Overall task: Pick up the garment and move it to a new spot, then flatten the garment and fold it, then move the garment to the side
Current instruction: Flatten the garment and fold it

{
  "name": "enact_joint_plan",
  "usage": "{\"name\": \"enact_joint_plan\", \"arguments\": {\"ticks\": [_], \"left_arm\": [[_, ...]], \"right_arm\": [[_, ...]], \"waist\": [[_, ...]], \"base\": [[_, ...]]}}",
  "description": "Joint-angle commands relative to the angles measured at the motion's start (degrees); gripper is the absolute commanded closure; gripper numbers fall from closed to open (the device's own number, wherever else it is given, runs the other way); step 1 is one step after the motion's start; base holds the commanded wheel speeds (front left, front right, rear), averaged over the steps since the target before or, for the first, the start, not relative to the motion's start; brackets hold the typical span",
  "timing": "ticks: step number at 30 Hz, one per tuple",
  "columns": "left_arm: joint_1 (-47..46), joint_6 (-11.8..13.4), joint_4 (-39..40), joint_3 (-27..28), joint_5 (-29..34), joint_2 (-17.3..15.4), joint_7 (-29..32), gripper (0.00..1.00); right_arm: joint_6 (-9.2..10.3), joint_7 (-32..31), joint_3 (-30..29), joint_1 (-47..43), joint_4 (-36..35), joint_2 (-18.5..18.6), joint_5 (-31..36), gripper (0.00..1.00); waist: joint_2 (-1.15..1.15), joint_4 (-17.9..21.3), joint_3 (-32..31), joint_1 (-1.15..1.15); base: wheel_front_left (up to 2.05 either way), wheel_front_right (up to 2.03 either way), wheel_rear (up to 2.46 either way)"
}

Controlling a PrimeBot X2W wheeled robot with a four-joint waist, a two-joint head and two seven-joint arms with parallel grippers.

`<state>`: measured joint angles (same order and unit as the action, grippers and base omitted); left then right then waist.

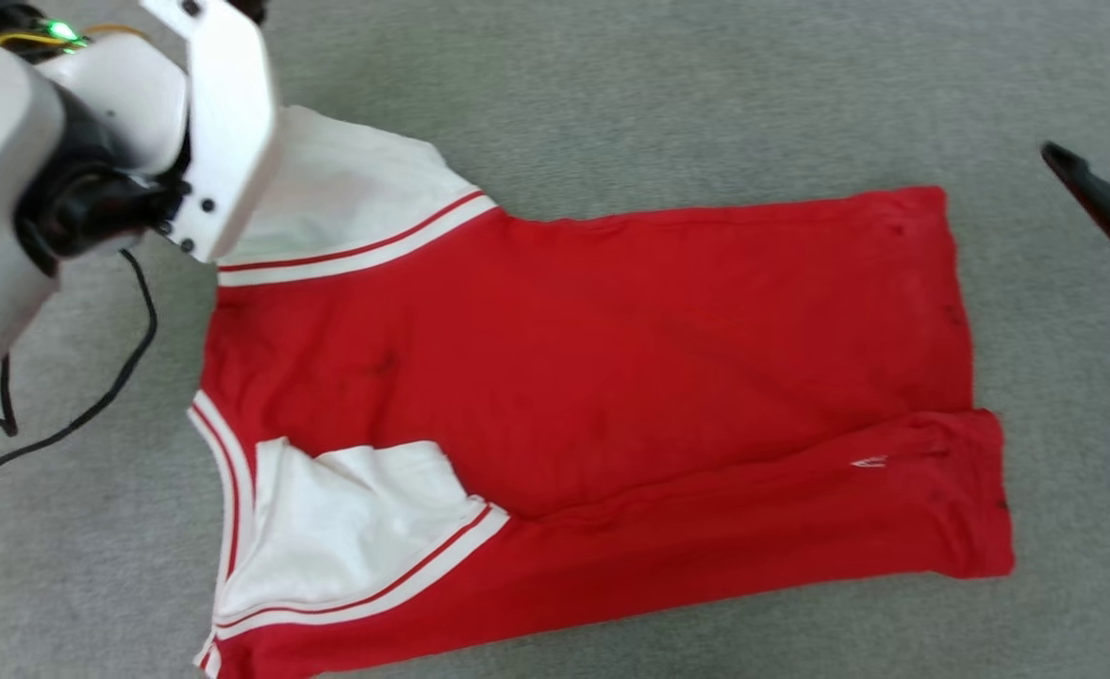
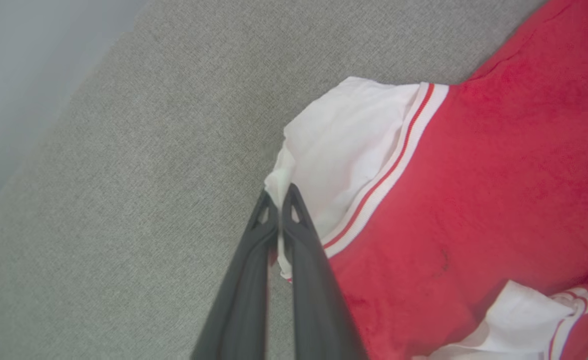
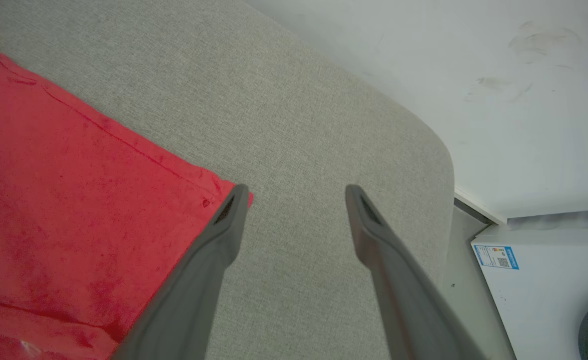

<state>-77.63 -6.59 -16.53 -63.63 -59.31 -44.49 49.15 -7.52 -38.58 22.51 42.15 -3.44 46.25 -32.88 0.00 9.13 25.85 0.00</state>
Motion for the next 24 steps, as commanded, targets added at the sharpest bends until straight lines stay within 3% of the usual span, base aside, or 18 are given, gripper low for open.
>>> {"name": "enact_joint_plan", "arguments": {"ticks": [1, 5, 9, 16, 22, 23, 24], "left_arm": [[0.31, -0.18, 0.39, -0.25, 0.24, 0.30, -0.40, 1.00], [-0.72, -0.39, 2.06, -0.81, 0.87, 1.54, -1.14, 1.00], [-2.13, -0.65, 3.15, -1.43, 1.63, 2.61, -2.06, 1.00], [-4.44, -0.76, 3.76, -2.11, 1.84, 3.43, -3.37, 1.00], [-5.31, -0.80, 3.48, -3.41, 1.53, 2.95, -4.55, 1.00], [-5.34, -0.81, 3.37, -3.64, 1.42, 2.82, -4.84, 1.00], [-5.22, -0.81, 3.20, -3.93, 1.26, 2.61, -5.13, 1.00]], "right_arm": [[0.06, -1.77, 0.98, 0.99, 0.72, 0.46, -1.03, 0.00], [0.06, -12.39, 5.43, 6.20, 4.37, 2.76, -6.86, 0.00], [0.06, -18.99, 7.56, 9.06, 9.28, 1.57, -10.74, 0.00], [0.06, -17.36, 7.37, 9.95, 18.02, -3.72, -12.93, 0.00], [0.03, -15.85, 13.25, 5.68, 21.42, -6.48, -13.59, 0.00], [0.03, -14.41, 13.72, 5.75, 21.52, -6.59, -13.20, 1.00], [0.03, -12.88, 13.92, 6.18, 21.67, -6.74, -12.77, 1.00]], "waist": [[0.00, -1.02, 0.44, 0.00], [0.00, -2.70, 1.77, 0.00], [0.00, -4.21, 3.33, 0.00], [0.00, -6.09, 6.04, 0.00], [0.00, -6.31, 6.92, 0.00], [0.00, -6.24, 6.85, 0.00], [0.00, -6.09, 6.61, 0.00]], "base": [[0.00, 0.00, 0.00], [0.00, 0.00, 0.00], [0.00, 0.00, 0.00], [0.00, 0.00, 0.00], [0.00, 0.00, 0.00], [0.00, 0.00, 0.00], [0.00, 0.00, 0.00]]}}
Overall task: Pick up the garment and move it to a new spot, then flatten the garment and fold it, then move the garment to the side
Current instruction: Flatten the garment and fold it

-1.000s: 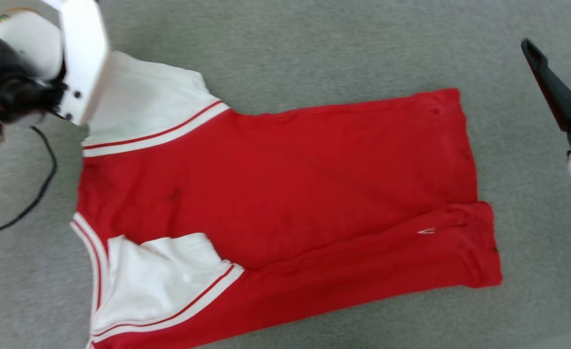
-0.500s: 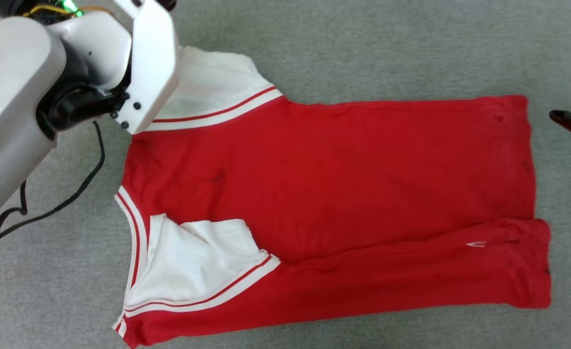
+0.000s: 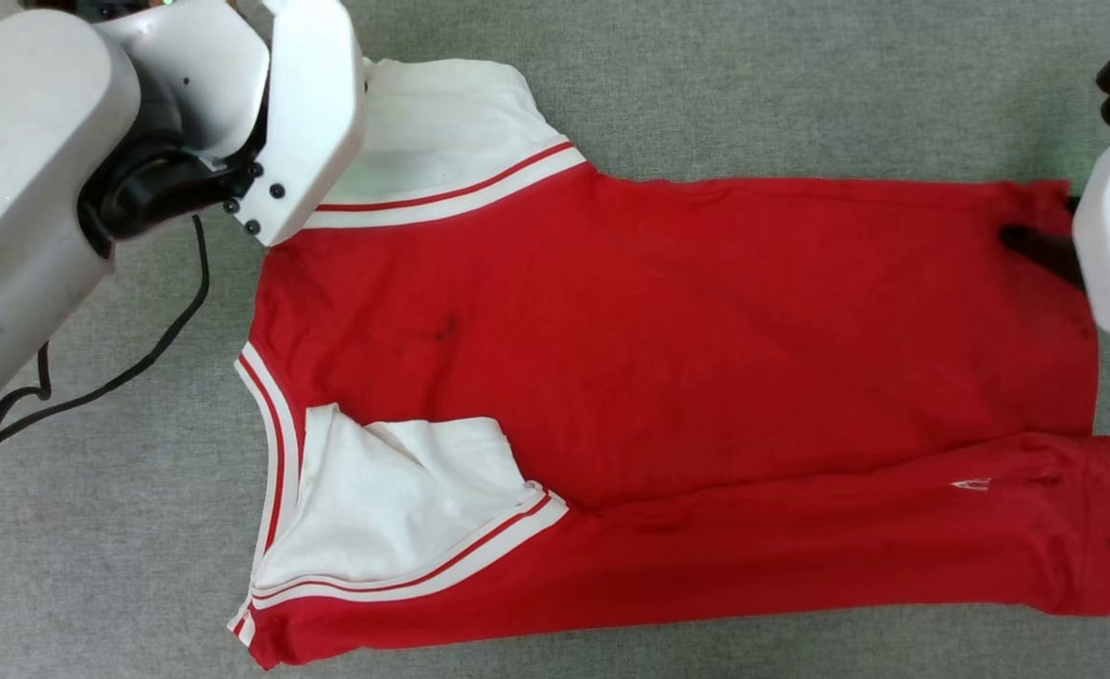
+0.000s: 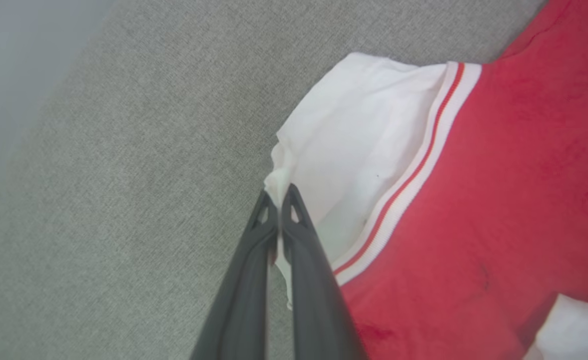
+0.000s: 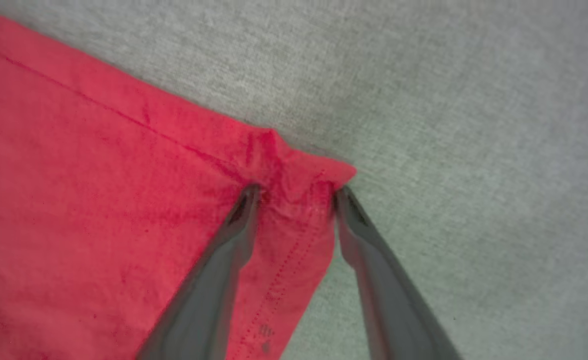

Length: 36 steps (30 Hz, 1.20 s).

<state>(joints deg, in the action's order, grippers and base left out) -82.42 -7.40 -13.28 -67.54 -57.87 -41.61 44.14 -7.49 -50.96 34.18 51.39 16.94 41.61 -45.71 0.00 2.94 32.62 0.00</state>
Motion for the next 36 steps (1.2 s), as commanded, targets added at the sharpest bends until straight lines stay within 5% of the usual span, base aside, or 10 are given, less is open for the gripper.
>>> {"name": "enact_joint_plan", "arguments": {"ticks": [1, 9, 21, 36], "left_arm": [[-0.20, 0.01, -0.31, -0.17, -0.28, -0.51, -0.64, 1.00], [3.12, -0.01, -0.06, -2.02, -2.05, -2.89, -4.38, 1.00], [12.45, 0.63, 8.79, -4.09, -3.83, -9.26, -6.64, 1.00], [33.44, 7.05, 23.31, -5.62, -5.38, -16.41, -8.02, 1.00]], "right_arm": [[0.01, 0.23, 2.64, -2.77, 1.57, -2.03, 0.09, 1.00], [0.02, 9.32, 3.17, 0.04, 1.93, 0.39, -0.36, 1.00], [0.03, 18.80, 6.37, -8.70, -3.24, 5.92, -2.88, 1.00], [0.03, 23.43, 7.26, -23.64, -6.15, 7.00, -3.15, 1.00]], "waist": [[0.00, 0.28, -0.56, 0.00], [0.00, 1.37, -7.02, 0.00], [0.00, 0.63, -16.92, 0.00], [0.00, 0.07, -22.16, 0.00]], "base": [[0.00, 0.00, 0.00], [0.00, 0.00, 0.00], [0.00, 0.00, 0.00], [0.00, 0.00, 0.00]]}}
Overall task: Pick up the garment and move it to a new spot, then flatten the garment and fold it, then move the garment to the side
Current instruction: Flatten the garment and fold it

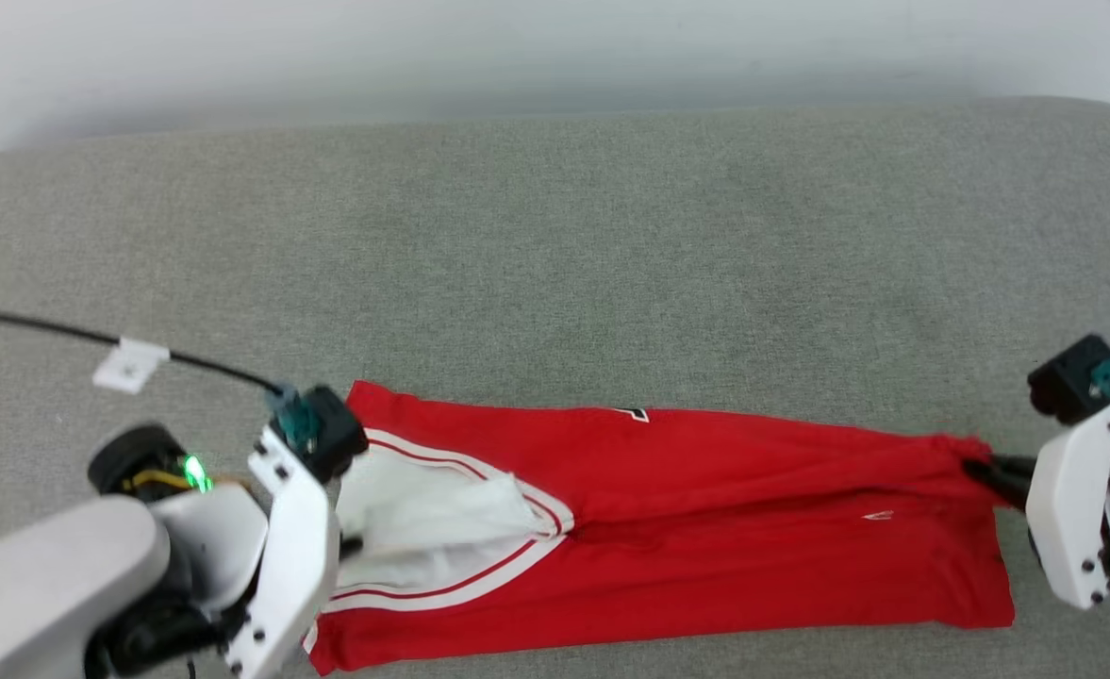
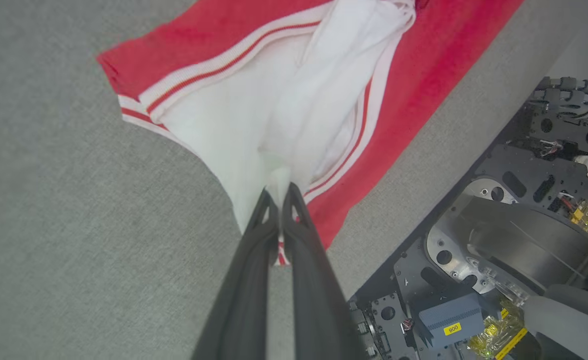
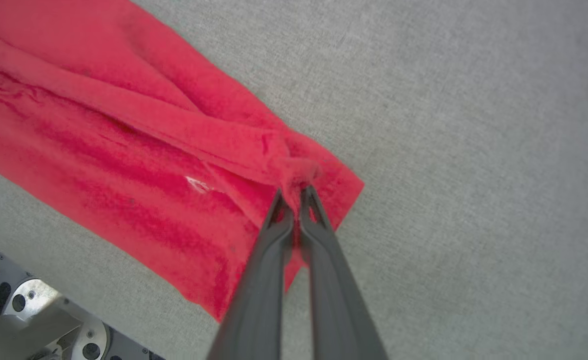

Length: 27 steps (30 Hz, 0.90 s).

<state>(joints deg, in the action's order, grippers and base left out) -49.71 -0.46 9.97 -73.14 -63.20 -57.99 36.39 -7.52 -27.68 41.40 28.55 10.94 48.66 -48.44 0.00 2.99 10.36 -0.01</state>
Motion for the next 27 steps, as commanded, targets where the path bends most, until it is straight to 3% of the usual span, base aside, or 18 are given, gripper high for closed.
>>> {"name": "enact_joint_plan", "arguments": {"ticks": [1, 12, 13, 14, 15, 16, 22, 27], "left_arm": [[2.10, 0.38, 0.18, -0.07, 0.03, -0.08, -0.37, 1.00], [9.24, 0.70, -4.08, -0.13, 0.52, 3.00, -2.29, 1.00], [9.47, 0.79, -4.49, -0.08, 0.57, 3.27, -2.66, 0.80], [9.36, 0.74, -4.65, 0.09, 1.17, 3.44, -3.37, 0.16], [9.24, 0.91, -4.83, 0.45, 1.43, 3.46, -4.29, 0.00], [9.40, 1.25, -4.80, 0.82, 1.53, 3.33, -5.30, 0.00], [10.54, 4.77, -3.44, 4.34, 2.99, 2.11, -14.06, 0.00], [11.88, 11.71, -3.87, 8.41, 5.95, 3.49, -25.06, 0.00]], "right_arm": [[0.06, 0.29, 0.17, -1.62, -0.16, -0.29, -0.41, 1.00], [0.06, 1.67, 1.28, -3.59, 5.03, -4.37, 1.13, 1.00], [0.06, 2.27, 1.21, -3.29, 5.62, -4.63, 1.48, 0.99], [0.07, 2.92, 1.27, -3.12, 5.72, -4.95, 1.46, 0.74], [0.06, 3.81, 1.05, -2.97, 5.58, -5.15, 1.23, 0.09], [0.06, 4.85, 0.71, -2.74, 5.24, -5.03, 1.34, 0.00], [0.06, 10.25, -2.98, -4.25, 1.59, -2.70, 0.45, 0.00], [0.06, 13.48, -10.13, -6.63, -0.22, -1.39, -0.28, 0.00]], "waist": [[0.00, 0.06, 0.30, 0.01], [0.00, 0.71, 3.25, 0.01], [0.00, 0.75, 3.25, 0.01], [0.00, 0.74, 3.17, 0.01], [0.00, 0.73, 2.92, 0.01], [0.00, 0.78, 2.57, 0.01], [0.00, 0.79, 0.07, 0.01], [0.00, 0.66, -0.57, 0.01]], "base": [[0.00, 0.00, 0.00], [0.00, 0.00, 0.00], [0.00, 0.00, 0.00], [0.00, 0.00, 0.00], [0.00, 0.00, 0.00], [0.00, 0.00, 0.00], [0.00, 0.00, 0.00], [0.00, 0.00, 0.00]]}}
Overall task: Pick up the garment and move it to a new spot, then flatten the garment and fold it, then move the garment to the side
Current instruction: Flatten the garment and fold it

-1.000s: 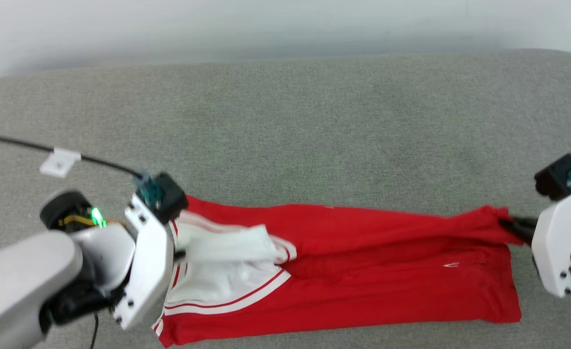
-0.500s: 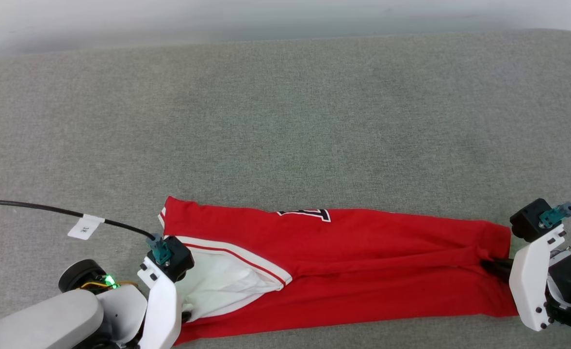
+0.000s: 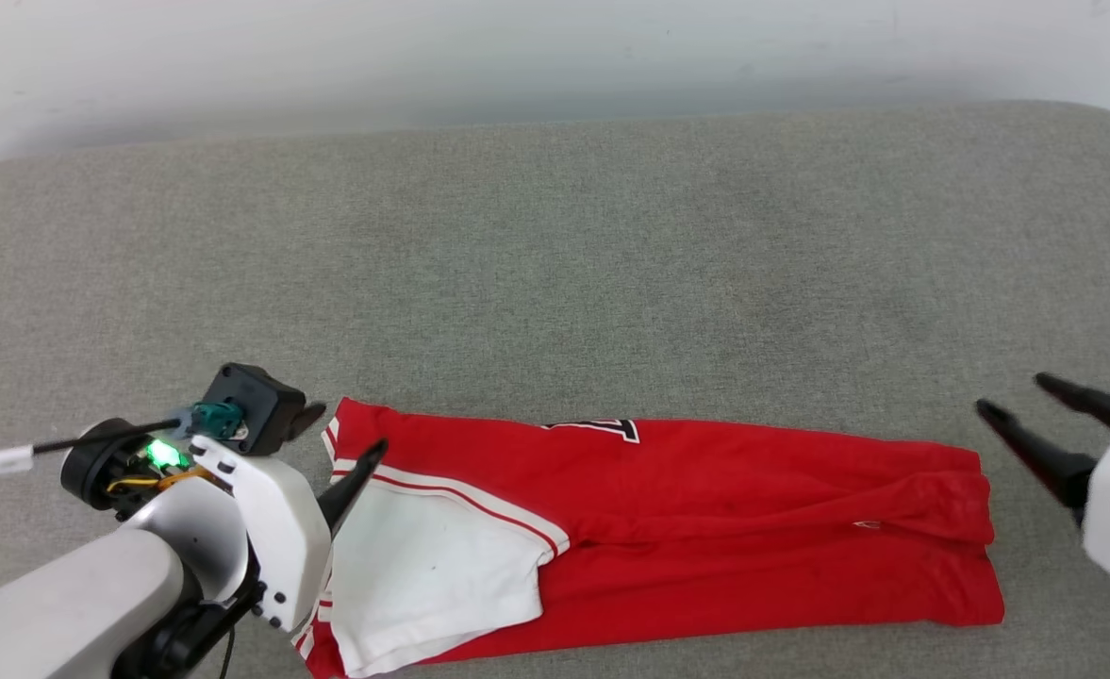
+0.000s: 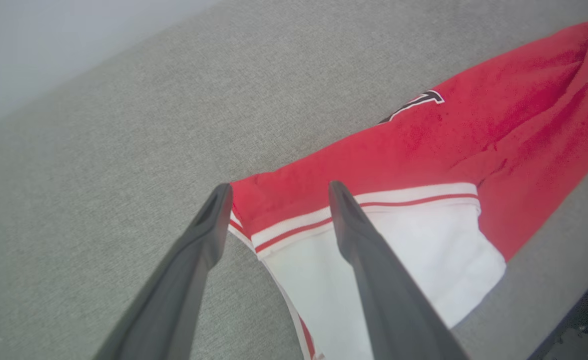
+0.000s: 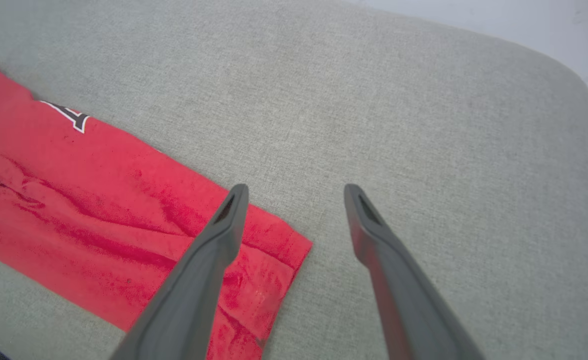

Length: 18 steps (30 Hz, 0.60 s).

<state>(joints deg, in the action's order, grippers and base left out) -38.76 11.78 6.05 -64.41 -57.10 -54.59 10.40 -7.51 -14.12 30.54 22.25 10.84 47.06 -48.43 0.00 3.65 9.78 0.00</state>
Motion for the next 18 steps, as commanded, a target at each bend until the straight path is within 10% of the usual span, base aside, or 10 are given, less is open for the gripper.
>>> {"name": "enact_joint_plan", "arguments": {"ticks": [1, 10, 18], "left_arm": [[1.37, 0.92, -0.10, 0.29, 0.75, 0.59, -1.53, 0.00], [4.98, 12.94, -4.65, 5.48, 7.76, 5.66, -21.47, 0.00], [10.78, 22.03, -4.46, 15.44, 14.30, 11.44, -25.63, 0.00]], "right_arm": [[0.05, 0.48, -0.94, -1.11, 0.06, 0.10, -0.28, 0.00], [0.05, 1.45, -14.79, -8.65, 5.11, -4.72, 0.10, 0.00], [0.04, -2.45, -18.85, -13.59, 7.79, -10.69, -2.94, 0.00]], "waist": [[0.00, -0.08, -0.01, 0.00], [0.00, -0.55, 0.76, 0.00], [0.00, -1.54, 1.42, 0.00]], "base": [[0.00, 0.00, 0.00], [0.00, 0.00, 0.00], [0.00, 0.00, 0.00]]}}
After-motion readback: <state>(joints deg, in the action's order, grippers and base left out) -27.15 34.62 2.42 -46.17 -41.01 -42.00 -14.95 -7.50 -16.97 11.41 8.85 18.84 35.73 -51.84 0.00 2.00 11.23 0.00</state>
